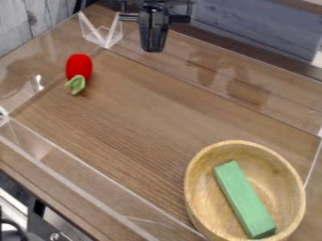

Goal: Move the red object to the left side of the table

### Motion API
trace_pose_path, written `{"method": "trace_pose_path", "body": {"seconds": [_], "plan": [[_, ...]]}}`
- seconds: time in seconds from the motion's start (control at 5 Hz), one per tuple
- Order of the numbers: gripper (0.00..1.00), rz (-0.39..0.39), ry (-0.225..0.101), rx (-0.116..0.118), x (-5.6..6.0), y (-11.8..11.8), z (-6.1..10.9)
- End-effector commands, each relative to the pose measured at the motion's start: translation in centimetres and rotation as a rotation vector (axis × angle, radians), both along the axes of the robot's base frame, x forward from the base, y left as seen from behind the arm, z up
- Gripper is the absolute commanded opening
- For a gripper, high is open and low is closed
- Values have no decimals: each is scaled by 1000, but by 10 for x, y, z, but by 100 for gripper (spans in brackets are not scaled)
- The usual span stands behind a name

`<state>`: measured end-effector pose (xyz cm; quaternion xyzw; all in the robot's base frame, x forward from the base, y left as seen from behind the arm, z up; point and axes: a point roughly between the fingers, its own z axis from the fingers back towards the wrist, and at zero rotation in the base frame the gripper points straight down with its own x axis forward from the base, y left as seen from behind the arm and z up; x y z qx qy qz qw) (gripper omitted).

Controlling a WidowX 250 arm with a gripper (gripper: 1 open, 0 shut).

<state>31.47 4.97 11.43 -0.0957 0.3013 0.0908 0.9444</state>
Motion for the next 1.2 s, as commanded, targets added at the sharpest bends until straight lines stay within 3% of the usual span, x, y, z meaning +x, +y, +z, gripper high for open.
{"method": "trace_pose_path", "body": {"seconds": [0.0,0.4,0.6,0.8,1.0], "plan": [[0,21,-63,19,7,-10,3],[0,85,-66,25,-1,-17,-15],[0,100,-70,10,-9,-21,-18],[100,33,-78,-2,-13,-11,-15],[100,-45,-84,-13,-16,0,-13]]}}
